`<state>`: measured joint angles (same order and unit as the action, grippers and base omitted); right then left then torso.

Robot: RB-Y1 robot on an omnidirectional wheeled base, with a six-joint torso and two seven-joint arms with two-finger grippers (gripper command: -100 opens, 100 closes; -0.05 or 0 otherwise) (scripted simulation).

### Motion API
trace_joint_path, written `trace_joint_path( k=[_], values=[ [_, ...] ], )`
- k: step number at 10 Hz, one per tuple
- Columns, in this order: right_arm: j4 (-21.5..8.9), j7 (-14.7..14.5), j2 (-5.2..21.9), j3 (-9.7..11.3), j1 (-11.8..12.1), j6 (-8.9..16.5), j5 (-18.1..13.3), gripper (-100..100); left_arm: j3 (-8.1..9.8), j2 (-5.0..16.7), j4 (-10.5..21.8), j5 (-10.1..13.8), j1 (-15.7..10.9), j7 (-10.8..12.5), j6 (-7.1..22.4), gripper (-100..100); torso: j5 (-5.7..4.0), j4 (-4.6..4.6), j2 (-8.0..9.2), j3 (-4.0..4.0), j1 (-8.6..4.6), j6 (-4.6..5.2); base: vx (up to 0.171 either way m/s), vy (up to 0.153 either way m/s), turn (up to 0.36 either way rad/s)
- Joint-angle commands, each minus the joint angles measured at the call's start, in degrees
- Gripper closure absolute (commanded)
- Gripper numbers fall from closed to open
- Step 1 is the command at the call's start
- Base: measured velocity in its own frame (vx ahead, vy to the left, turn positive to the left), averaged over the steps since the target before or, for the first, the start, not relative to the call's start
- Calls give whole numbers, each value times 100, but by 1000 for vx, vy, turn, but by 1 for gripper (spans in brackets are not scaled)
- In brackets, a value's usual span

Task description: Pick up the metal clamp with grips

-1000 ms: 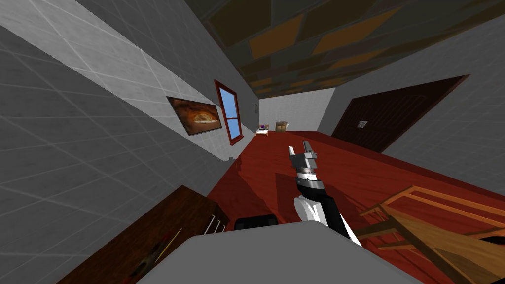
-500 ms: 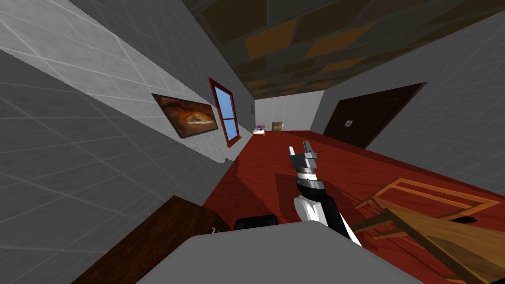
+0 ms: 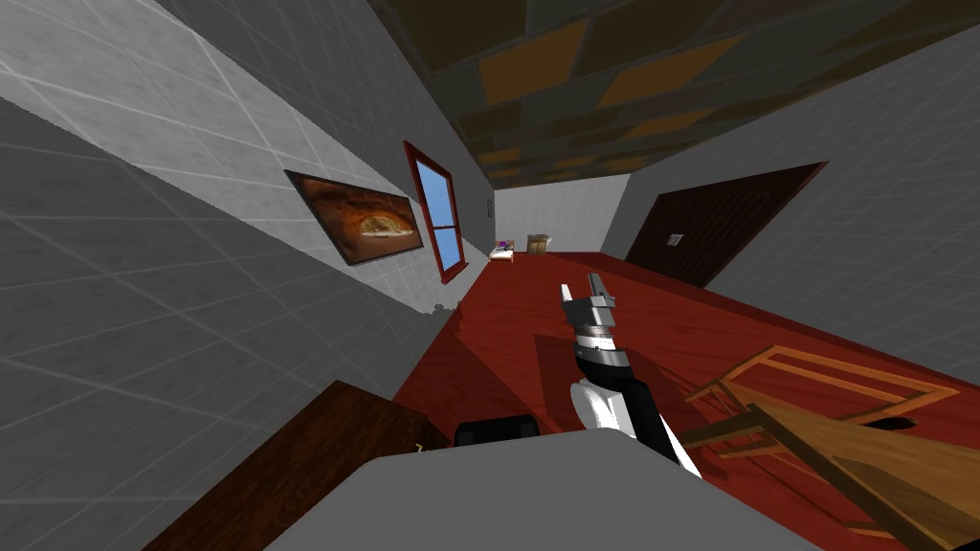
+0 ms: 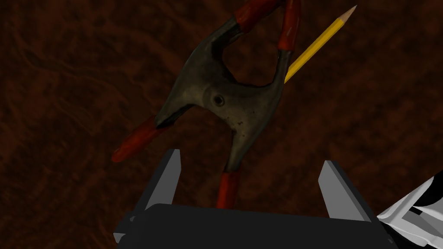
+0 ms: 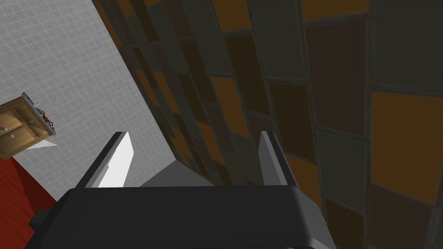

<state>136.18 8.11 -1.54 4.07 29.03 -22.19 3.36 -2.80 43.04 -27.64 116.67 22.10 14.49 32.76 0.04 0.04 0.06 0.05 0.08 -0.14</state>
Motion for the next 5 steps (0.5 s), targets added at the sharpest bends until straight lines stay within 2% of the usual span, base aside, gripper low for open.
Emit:
trace_joint_path(
  k=[1,2,3,5],
  values=[
    [0,0,0,0,0,0,0,0,40,13,-201,-286,72,176,-49,-100,0,0,0,0,0,0,-35,1,-6],
    [0,0,0,0,0,0,0,0,40,13,-201,-454,72,176,-49,-100,-1,-1,-4,-2,-4,-1,-10,-1,2],
    [0,0,0,0,1,0,0,0,324,-126,-174,-632,-193,439,37,-100,-2,-3,-12,-7,-6,-1,-62,19,37],
    [0,0,0,0,0,0,0,0,450,-126,-174,-1024,-193,442,37,-100,1,1,3,2,0,0,-52,8,6]
  ],
)
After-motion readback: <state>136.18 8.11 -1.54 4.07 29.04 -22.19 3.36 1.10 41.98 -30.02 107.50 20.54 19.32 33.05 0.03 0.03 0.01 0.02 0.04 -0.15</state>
